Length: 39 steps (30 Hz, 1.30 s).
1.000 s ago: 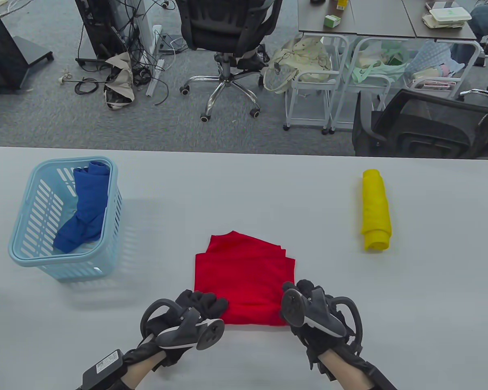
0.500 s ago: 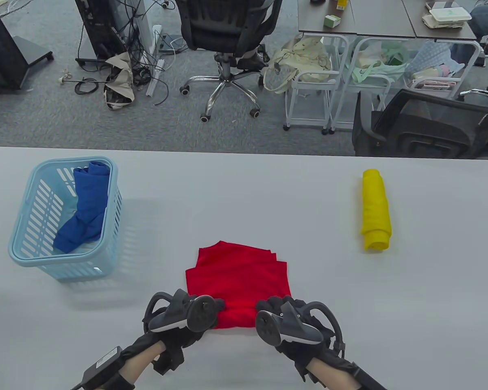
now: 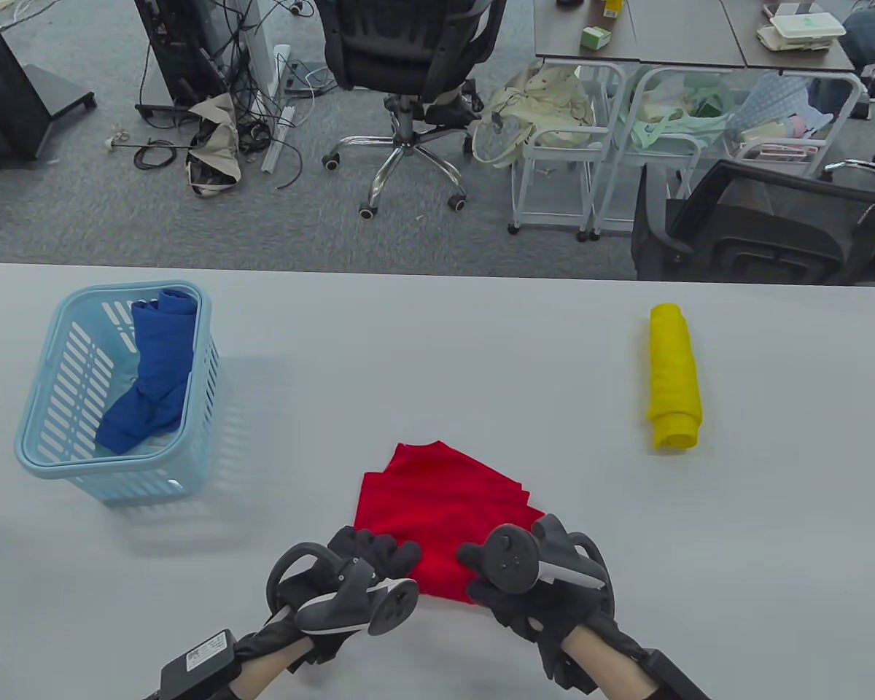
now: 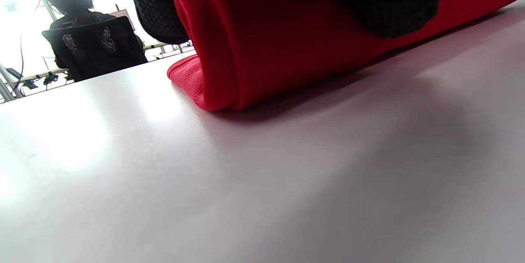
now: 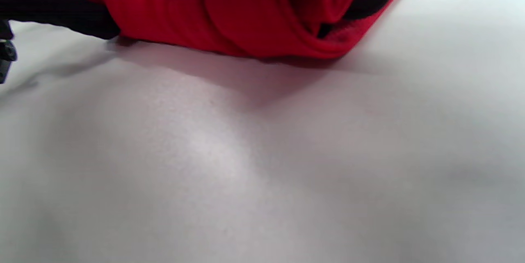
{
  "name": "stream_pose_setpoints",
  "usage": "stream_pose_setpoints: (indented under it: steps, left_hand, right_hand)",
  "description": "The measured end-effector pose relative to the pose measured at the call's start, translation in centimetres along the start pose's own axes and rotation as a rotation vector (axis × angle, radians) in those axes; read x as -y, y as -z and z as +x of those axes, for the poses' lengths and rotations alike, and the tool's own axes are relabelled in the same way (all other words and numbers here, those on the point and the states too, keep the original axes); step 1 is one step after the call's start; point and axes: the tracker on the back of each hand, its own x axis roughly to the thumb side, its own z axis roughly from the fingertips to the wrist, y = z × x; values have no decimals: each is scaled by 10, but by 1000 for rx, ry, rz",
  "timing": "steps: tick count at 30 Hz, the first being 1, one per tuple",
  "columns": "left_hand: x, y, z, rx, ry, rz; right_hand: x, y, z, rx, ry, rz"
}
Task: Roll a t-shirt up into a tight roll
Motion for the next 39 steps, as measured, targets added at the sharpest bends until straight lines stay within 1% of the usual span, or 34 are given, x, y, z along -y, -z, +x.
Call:
stream_pose_setpoints:
  steps: [2,3,5,7,9,11,13,15,17,20,22,23,26,28,31,33,35,37,38,39]
  left_hand:
    - [-2,1,-7,12,-134,-43]
    - [0,3,-12,14,-250,-78]
    - [3,7,-24,-4,-458,-155]
    - [7,9,-35,-18,-553,-184]
    - [9,10,-40,-32,-580,-187]
    - [9,8,-38,-54,-553,-168]
    - [6,3,-30,-61,-421,-106]
    - [2,0,-19,-48,-234,-56]
    - [2,-2,-9,-31,-76,-30]
    - [5,-2,-1,-20,69,7]
    - [6,-1,0,-19,135,29]
    - [6,-1,0,-19,143,31]
    - [4,2,-6,-22,28,10]
    - [2,3,-14,-20,-91,-28]
    - [4,6,-26,-34,-277,-88]
    - [5,7,-33,-39,-369,-124]
    - [7,6,-38,-44,-422,-125]
    - [7,5,-37,-50,-415,-108]
    - [7,3,-34,-47,-373,-90]
    - [6,2,-29,-44,-292,-69]
  right_hand:
    - [1,-4,5,-34,-73,-55]
    - [2,-6,8,-55,-133,-102]
    - [4,-9,14,-55,-229,-140]
    - [-2,-7,17,-42,-253,-119]
    - [-8,-2,17,-47,-269,-84]
    - [-12,4,14,-55,-278,-51]
    - [-10,6,10,-56,-242,-41]
    - [-8,6,6,-51,-179,-30]
    - [-4,6,2,-36,-124,-15]
    - [-1,5,-7,13,17,26]
    - [-1,5,-11,46,107,57]
    - [-1,5,-12,51,129,62]
    - [-1,4,-13,34,107,42]
    - [0,1,-9,-23,16,-32]
    - [-1,0,-1,-35,-149,-79]
    - [-2,1,2,-31,-177,-75]
    - [-3,2,1,-21,-139,-42]
    - [-1,2,-1,-4,-82,-28]
    - [0,3,-2,8,-58,-14]
    - [0,2,-3,18,-29,-3]
